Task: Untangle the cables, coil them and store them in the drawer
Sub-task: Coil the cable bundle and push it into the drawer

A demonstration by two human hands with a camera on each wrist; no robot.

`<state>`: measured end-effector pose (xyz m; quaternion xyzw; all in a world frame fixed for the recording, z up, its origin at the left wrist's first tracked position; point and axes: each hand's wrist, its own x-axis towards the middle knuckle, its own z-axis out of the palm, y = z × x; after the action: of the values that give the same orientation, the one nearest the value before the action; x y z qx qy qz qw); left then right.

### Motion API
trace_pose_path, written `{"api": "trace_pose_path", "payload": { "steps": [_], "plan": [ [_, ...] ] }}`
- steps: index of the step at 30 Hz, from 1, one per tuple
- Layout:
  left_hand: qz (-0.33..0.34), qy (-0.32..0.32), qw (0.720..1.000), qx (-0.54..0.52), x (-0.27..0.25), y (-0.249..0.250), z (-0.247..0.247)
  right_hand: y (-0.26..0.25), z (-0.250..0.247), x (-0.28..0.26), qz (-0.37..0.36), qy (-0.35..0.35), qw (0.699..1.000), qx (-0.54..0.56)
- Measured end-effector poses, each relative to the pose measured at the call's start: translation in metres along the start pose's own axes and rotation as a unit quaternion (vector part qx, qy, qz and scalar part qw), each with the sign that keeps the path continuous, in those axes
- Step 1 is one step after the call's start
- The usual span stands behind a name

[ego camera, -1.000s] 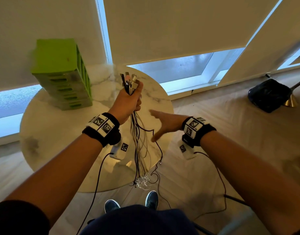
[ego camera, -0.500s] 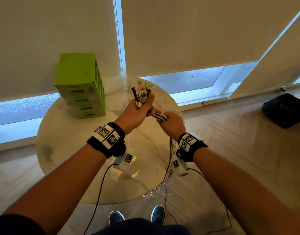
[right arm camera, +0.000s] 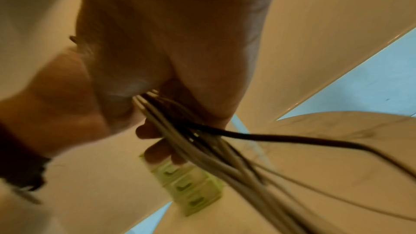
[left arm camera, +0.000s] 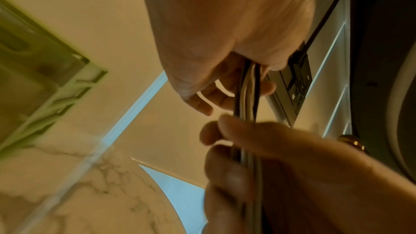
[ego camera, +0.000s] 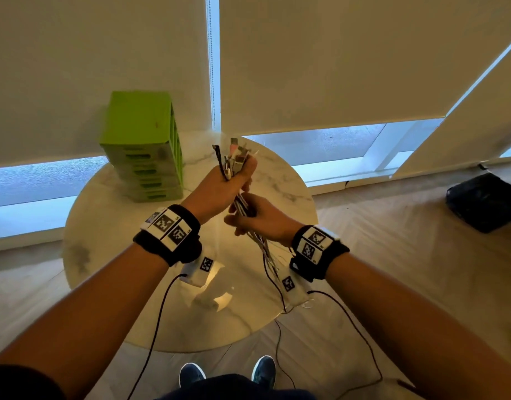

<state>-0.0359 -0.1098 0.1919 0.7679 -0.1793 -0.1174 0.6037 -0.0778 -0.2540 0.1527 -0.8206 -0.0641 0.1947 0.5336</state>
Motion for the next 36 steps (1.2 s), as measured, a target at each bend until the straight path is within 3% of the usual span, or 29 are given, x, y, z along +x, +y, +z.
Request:
{"api": "trace_pose_path", "payload": {
  "steps": [6,10,14,17,20,24,27,30,32,34,36],
  "plan": [
    [0.008,0.037,0.999,0.032,-0.016,-0.017,-0.06,-0.039,0.057,0.018,0.0,-0.082,0.997,0.015],
    [0.031,0.076,0.997,0.012,-0.043,-0.02,-0.105,-0.072,0.089,0.036,-0.039,-0.131,0.99,-0.019],
    [0.013,0.125,0.992,0.002,-0.071,-0.024,-0.149,-0.104,0.121,0.058,-0.027,-0.164,0.984,0.062],
    [0.015,0.155,0.984,-0.082,-0.096,-0.045,-0.18,-0.127,0.134,0.07,-0.025,-0.167,0.978,0.119],
    [0.002,0.102,0.989,-0.109,-0.123,-0.069,-0.182,-0.149,0.139,0.081,-0.045,-0.144,0.977,0.153],
    [-0.043,0.004,0.998,-0.052,-0.13,-0.076,-0.152,-0.173,0.15,0.09,-0.048,-0.14,0.969,0.199],
    [-0.036,0.049,0.996,-0.071,-0.124,-0.07,-0.143,-0.183,0.155,0.094,-0.078,-0.141,0.97,0.18],
    [-0.073,0.073,0.984,-0.147,-0.122,-0.068,-0.152,-0.191,0.153,0.1,-0.087,-0.117,0.969,0.2],
    [-0.081,0.099,0.986,-0.105,-0.123,-0.069,-0.165,-0.195,0.152,0.105,-0.092,-0.098,0.964,0.23],
    [-0.087,0.134,0.987,0.013,-0.127,-0.069,-0.182,-0.2,0.153,0.108,-0.095,-0.083,0.957,0.26],
    [-0.102,0.187,0.966,0.144,-0.13,-0.069,-0.203,-0.205,0.155,0.111,-0.09,-0.07,0.95,0.291]
  ]
}}
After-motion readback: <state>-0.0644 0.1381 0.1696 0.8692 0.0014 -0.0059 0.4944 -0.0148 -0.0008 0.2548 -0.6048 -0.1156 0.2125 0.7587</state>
